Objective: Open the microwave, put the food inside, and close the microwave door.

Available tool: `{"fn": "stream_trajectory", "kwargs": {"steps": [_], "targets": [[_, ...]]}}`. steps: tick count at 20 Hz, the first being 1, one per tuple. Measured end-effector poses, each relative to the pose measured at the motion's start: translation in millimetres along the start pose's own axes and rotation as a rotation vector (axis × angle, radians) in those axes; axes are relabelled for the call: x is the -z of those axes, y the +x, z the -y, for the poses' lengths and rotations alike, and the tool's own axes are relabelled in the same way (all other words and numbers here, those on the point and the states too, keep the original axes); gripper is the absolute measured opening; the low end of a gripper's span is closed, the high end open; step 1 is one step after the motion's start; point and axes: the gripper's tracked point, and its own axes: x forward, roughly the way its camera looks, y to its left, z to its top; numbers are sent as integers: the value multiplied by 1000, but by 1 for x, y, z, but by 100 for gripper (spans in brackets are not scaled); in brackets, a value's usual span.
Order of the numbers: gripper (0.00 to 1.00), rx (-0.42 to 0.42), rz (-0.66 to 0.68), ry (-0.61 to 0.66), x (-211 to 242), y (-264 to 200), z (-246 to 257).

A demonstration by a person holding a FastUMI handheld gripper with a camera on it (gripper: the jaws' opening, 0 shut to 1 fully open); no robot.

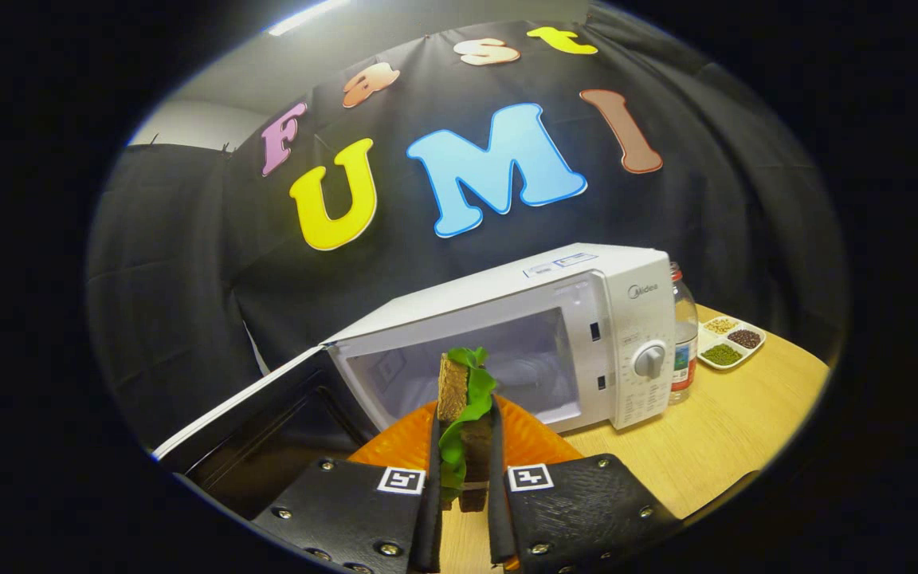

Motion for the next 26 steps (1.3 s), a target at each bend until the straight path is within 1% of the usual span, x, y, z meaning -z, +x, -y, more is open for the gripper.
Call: {"fn": "stream_trajectory", "kwargs": {"steps": [5, 10, 14, 16, 19, 21, 23, 24, 26], "targets": [[23, 23, -36, 41, 5, 59, 2], [23, 28, -34, 57, 8, 108, -3], [23, 22, -38, 140, 8, 147, -4], [23, 31, -35, 154, 8, 164, -1], [23, 20, -31, 185, 8, 182, -1], [23, 32, -26, 162, 9, 192, 5], [23, 43, -29, 110, 13, 200, 8], [32, 68, -8, 66, 11, 202, 13], [52, 171, 34, -73, 5, 200, 29]]}}
